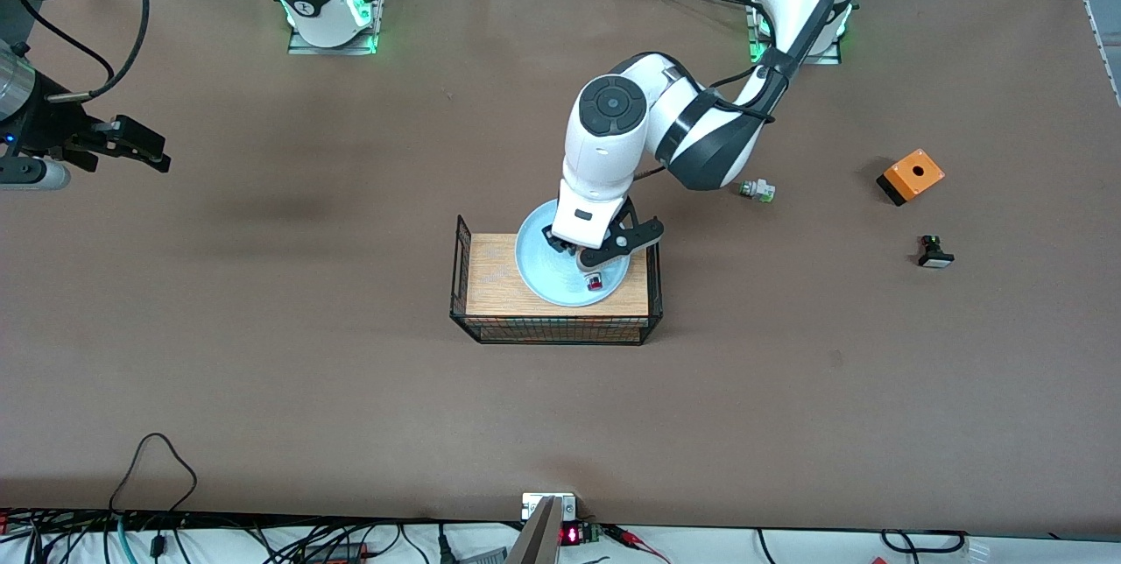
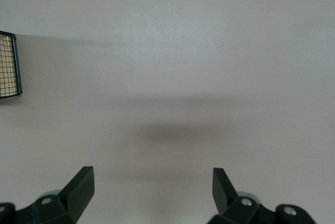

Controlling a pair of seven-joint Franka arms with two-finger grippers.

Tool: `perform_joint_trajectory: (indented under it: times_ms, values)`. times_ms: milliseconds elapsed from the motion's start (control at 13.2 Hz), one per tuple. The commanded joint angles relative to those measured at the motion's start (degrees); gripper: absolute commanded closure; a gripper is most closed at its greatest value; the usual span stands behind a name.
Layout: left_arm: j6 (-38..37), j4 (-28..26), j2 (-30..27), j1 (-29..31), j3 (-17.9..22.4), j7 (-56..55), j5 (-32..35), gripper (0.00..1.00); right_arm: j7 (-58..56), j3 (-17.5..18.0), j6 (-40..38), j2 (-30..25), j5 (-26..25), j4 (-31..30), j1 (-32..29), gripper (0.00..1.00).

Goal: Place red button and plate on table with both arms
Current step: 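Close the left gripper on the red button's orange base, then lift the red button with the left gripper while the right gripper reaches the plate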

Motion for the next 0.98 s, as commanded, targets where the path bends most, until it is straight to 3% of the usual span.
perform_joint_trajectory:
  times_ms: [0,227,530,758,909]
  values:
    - [-4.84,0.0,-4.91,1.77,-0.43,-0.13,1.0,0.84,1.81,0.51,-3.1,0.33,1.17,1.22,-0.13,0.0]
    - [-14.4,0.18,-10.0,3.35,-0.44,5.89,0.82,0.84,22.06,2.97,-4.52,0.41,6.26,1.39,4.68,0.0]
    - [-28.92,-0.34,-12.47,14.32,-0.53,31.7,0.82,0.84,36.16,4.3,-0.85,4.26,6.45,4.18,17.85,0.0]
    - [-28.51,-4.11,-11.25,23.37,-0.44,52.28,0.99,0.83,51.69,4.3,1.7,12.78,6.45,10.07,26.74,0.0]
    - [-25.97,-5.0,-9.15,29.7,-0.52,61.08,1.17,0.83,64.08,4.38,8.88,17.62,6.45,12.11,31.06,0.0]
